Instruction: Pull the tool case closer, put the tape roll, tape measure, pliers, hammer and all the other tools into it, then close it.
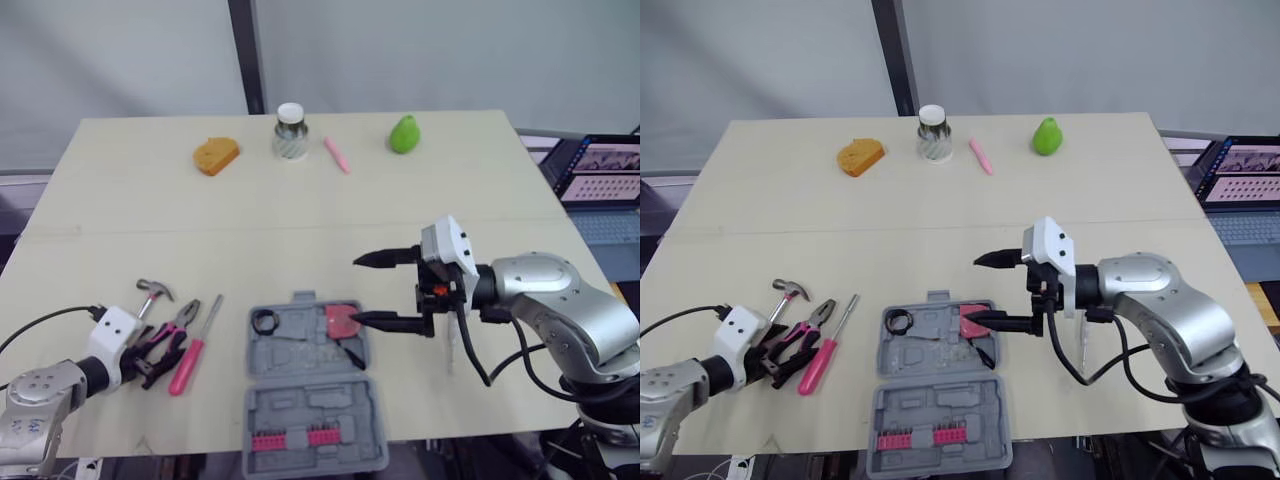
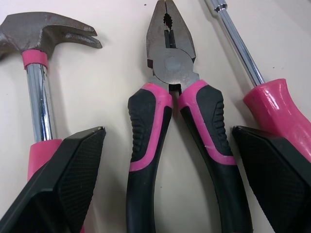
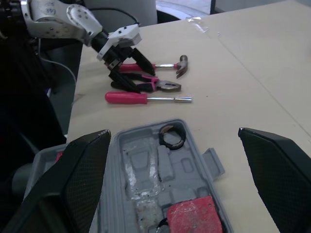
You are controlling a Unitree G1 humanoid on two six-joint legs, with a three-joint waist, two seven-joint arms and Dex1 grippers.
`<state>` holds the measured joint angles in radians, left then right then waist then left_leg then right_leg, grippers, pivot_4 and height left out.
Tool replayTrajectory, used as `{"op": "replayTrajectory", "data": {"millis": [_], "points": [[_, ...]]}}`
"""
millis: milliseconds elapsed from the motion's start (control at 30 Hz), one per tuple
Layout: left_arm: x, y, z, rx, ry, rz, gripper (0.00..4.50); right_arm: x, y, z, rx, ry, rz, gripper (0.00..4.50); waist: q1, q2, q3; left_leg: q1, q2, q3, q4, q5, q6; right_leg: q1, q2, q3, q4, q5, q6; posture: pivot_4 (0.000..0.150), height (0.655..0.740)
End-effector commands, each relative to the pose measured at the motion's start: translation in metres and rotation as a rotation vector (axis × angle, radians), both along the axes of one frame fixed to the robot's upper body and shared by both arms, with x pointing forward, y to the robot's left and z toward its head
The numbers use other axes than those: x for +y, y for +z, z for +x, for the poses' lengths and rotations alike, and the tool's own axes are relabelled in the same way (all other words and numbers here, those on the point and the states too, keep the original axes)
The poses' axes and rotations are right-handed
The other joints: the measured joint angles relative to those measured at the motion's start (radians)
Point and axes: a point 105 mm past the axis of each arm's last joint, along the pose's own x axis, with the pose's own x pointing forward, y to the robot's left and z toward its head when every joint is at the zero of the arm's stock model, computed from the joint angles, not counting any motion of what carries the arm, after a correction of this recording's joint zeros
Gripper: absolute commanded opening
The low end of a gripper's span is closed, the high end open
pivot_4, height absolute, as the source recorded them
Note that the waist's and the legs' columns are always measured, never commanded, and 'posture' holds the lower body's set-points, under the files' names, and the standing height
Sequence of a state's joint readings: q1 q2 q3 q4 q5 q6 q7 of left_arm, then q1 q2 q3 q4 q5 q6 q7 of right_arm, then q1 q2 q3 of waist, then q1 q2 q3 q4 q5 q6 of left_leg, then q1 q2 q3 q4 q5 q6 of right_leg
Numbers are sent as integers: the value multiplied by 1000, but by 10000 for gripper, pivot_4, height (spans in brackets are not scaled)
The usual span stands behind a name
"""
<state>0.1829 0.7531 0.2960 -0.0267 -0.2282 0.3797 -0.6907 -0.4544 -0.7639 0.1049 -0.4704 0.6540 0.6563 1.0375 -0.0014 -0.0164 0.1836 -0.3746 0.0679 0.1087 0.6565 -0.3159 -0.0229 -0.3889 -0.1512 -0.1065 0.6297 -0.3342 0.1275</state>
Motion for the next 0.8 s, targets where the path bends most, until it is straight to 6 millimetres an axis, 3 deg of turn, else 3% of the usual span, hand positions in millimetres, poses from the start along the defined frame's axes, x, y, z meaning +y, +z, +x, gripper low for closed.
{"op": "replayTrajectory", "data": {"millis": [33, 533, 633, 700, 800], "points": [[-2, -11, -3, 41, 6, 2, 45000, 4, 7, -9, -48, 68, -20, 44421, 1, 0, 0, 0, 0, 0, 1, 0, 0, 0, 0, 0, 0, 0, 0, 1500, 7400], [-4, -19, 0, 81, 23, -13, 45000, 3, 7, -9, -58, 76, -24, 44421, 5, 4, -2, 0, 1, 1, 2, 0, 0, 0, 0, 0, 1, 2, -2, 1500, 7400], [-2, -22, 1, 89, 32, -15, 31548, 3, 8, -9, -62, 76, -24, 45000, 7, 5, -3, 0, 1, 0, 2, 0, 0, -1, 0, 0, 2, 2, -2, 1500, 7400], [-3, -22, 1, 91, 32, -19, 25037, 2, 7, -9, -63, 75, -25, 45000, 6, 7, -4, 0, 2, 1, 2, 0, -1, -1, 1, 0, 3, 2, -2, 1500, 7400], [-4, -23, 3, 91, 31, -22, 25181, 2, 8, -8, -69, 73, -22, 45000, 5, 9, -5, 0, 2, 1, 2, 0, -1, -2, 1, 0, 5, 2, -2, 1500, 7400]]}}
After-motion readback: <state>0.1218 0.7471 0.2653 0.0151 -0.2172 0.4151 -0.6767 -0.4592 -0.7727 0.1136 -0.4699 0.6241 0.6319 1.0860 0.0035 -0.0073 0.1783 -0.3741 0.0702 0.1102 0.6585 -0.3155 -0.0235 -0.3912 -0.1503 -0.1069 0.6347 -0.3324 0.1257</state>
